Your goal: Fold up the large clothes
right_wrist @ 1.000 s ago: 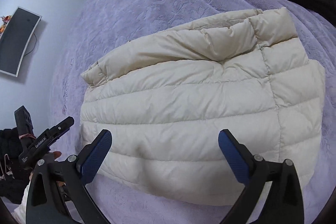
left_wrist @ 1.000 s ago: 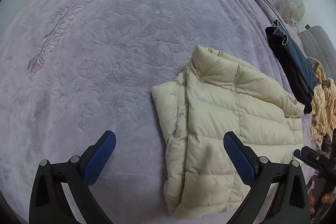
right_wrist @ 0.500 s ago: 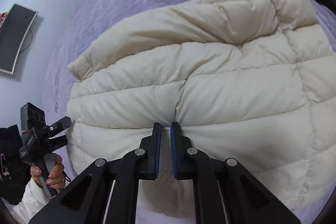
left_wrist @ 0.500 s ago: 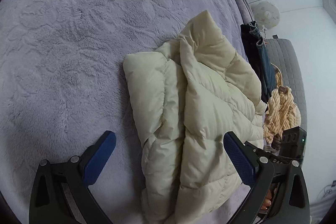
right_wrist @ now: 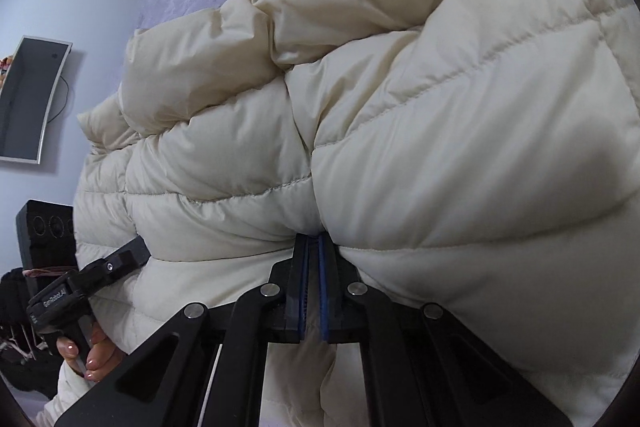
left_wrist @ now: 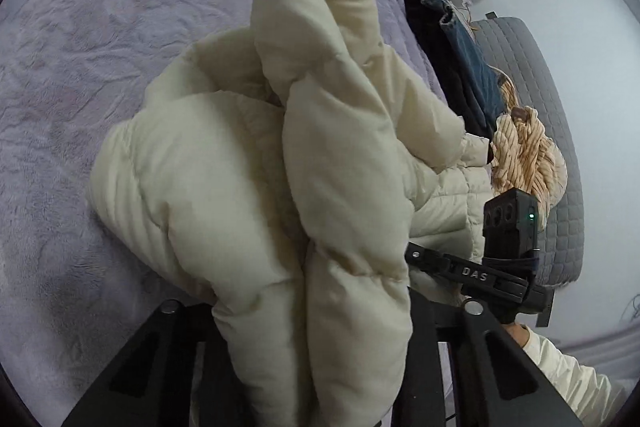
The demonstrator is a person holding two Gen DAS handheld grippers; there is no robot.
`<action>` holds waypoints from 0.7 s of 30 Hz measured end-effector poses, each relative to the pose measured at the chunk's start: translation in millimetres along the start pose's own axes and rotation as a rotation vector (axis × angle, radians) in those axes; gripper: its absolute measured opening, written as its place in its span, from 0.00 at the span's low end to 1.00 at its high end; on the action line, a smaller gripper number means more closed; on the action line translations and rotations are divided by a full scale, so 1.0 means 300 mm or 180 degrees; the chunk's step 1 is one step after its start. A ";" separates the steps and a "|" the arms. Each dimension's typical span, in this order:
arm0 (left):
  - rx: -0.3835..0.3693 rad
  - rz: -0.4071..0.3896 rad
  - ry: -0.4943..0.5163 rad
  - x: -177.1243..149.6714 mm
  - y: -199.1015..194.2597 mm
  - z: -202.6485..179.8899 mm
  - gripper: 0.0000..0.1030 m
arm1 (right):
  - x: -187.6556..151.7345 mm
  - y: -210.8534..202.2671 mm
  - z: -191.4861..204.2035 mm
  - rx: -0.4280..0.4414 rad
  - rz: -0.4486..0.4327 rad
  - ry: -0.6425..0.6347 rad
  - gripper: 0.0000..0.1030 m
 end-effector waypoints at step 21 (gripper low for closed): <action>0.0589 -0.0216 0.0582 -0.009 -0.033 -0.545 0.24 | 0.076 0.012 -0.041 0.0610 0.0269 0.0240 0.00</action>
Point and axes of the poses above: each gripper's, at about its wrist camera, not at the fingertips, and y roughly the way its jaws point, z to its left, x to its top, the point moved 4 cm from there along y, roughly the way its jaws point, and after that the axes turned 11 degrees about x, right-handed, at the moved point
